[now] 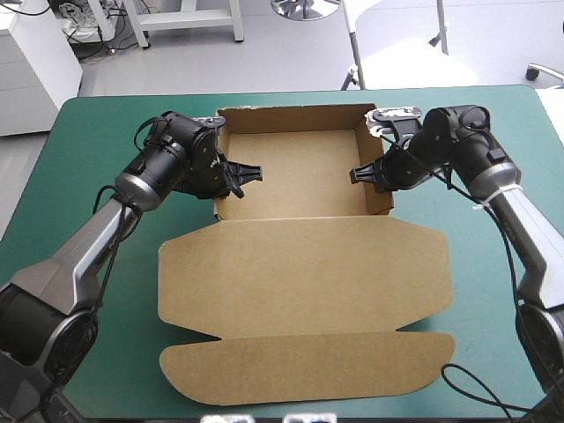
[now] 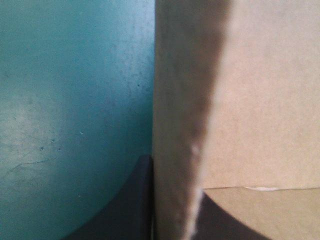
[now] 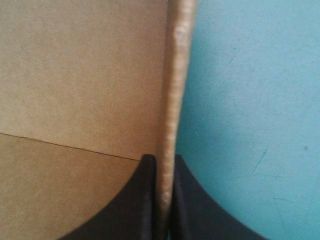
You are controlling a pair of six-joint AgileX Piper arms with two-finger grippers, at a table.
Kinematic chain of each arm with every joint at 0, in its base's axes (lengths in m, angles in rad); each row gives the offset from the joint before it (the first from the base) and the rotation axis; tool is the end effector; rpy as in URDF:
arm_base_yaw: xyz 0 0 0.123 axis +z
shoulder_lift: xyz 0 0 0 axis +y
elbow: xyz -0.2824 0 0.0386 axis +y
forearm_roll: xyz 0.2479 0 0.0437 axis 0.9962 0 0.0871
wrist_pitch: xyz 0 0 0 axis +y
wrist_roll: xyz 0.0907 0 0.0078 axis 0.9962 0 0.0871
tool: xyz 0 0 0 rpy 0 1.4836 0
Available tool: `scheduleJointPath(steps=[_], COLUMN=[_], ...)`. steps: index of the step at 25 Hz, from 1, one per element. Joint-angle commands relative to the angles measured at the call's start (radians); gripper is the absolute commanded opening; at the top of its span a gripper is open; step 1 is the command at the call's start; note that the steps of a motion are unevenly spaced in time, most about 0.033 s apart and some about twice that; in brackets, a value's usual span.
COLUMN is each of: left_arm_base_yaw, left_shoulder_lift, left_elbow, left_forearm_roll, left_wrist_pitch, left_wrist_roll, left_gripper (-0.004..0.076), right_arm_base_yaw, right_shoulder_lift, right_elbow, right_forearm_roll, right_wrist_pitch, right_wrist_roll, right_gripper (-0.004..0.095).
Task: Fold the box
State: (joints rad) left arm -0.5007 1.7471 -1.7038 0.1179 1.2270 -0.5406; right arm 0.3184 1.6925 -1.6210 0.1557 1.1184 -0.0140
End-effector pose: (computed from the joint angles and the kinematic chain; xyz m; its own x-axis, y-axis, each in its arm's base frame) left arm 0.3306 -0.1694 0.3434 -0.9231 -0.0387 -0.3826 -0.0034 0.9957 -0.0926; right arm 0.3417 0.1260 0.3442 -0.8644 -0.2281 -0.4480 -0.3237 0.9344 0.1488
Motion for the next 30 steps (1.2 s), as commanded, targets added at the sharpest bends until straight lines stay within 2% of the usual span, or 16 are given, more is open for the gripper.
scheduleJointPath(steps=[1,9,22,30], left_arm_base_yaw=[0.029,0.031,0.031,0.031], left_shoulder_lift=[-0.021,0.047,0.161,0.168], left_elbow=[-0.044,-0.044,-0.044,-0.044], left_forearm_roll=[0.075,0.065,-0.053,-0.057], left_wrist_pitch=[0.059,0.061,0.061,0.061], left_wrist_roll=[0.048,0.176,0.175,0.175], left_gripper=[-0.0010,-0.0010,-0.0010,-0.0010], right_arm_base_yaw=[-0.010,-0.010,-0.011,-0.011], right_shoulder_lift=[0.013,0.109,0.134,0.134], right_elbow=[-0.016,-0.016,-0.018,-0.018], right_forearm_roll=[-0.070,-0.048,-0.047,-0.035], right_wrist_pitch=[0.017,0.032,0.023,0.023], right_wrist_roll=[-0.023,-0.017,-0.017,-0.017], right_gripper=[-0.0012,-0.0013,-0.0013,-0.0013])
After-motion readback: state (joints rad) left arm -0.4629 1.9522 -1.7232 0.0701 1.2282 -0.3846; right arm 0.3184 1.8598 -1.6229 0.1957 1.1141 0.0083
